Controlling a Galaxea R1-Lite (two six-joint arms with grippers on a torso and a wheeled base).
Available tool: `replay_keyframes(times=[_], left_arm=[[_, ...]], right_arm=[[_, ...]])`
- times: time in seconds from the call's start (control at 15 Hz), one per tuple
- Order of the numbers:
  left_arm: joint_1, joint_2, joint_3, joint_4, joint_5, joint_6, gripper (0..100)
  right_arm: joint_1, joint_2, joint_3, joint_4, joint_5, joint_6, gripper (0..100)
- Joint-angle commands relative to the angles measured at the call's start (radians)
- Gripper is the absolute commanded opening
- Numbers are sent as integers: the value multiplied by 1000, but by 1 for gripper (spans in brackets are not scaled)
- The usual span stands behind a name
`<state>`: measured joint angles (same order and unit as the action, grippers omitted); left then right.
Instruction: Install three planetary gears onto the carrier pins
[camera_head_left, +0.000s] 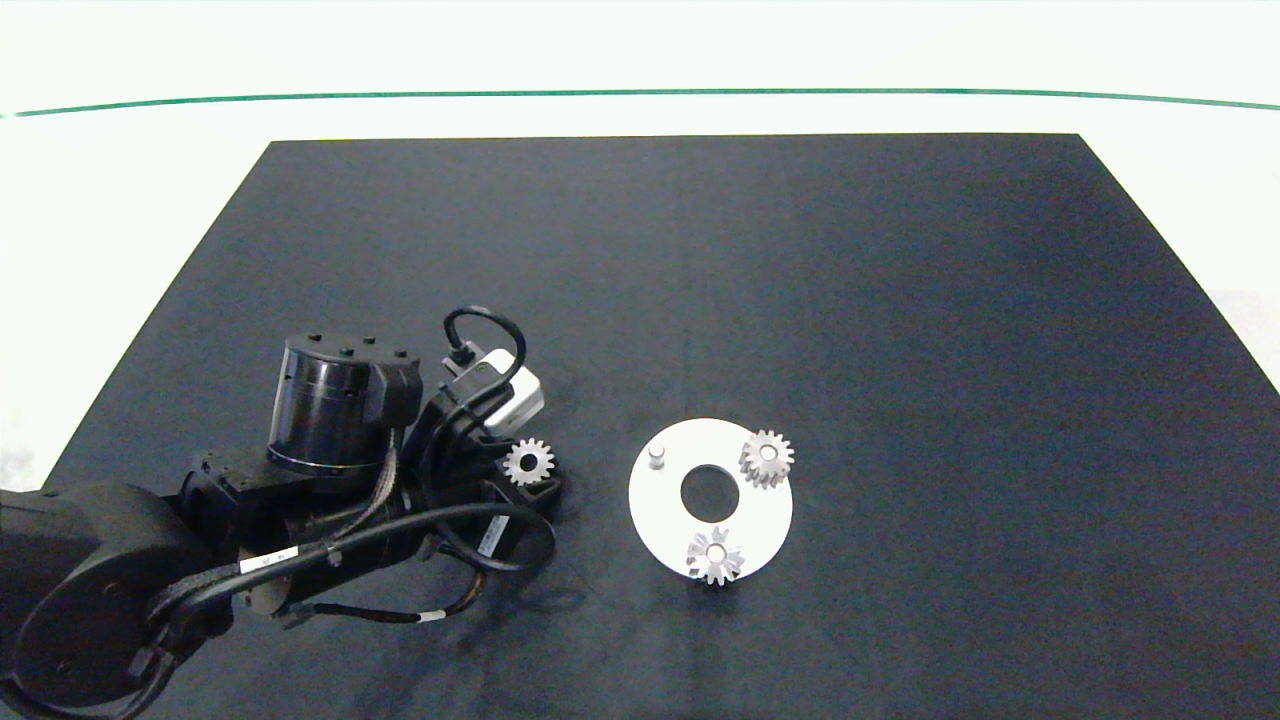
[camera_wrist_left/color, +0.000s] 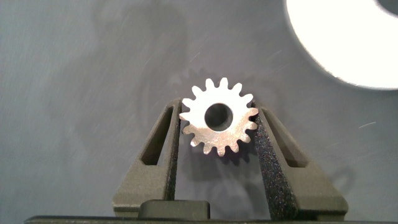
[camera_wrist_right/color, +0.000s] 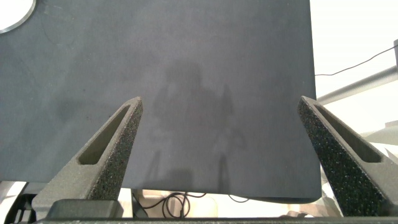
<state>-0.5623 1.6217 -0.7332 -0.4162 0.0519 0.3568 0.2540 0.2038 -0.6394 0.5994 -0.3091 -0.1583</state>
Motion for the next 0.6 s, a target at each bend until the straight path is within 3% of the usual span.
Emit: replay_keyframes(times=[0.07, 0.33, 0.6], left_arm=[[-82, -13, -45, -4, 39, 4, 4], [-154, -3, -84, 25, 94, 4, 4], [-191, 14, -176, 96, 97, 2, 4]], right_arm=[[1, 0, 1, 5, 1, -3, 100], [1, 2, 1, 5, 1, -1, 100], [1, 2, 0, 3, 1, -3, 100]])
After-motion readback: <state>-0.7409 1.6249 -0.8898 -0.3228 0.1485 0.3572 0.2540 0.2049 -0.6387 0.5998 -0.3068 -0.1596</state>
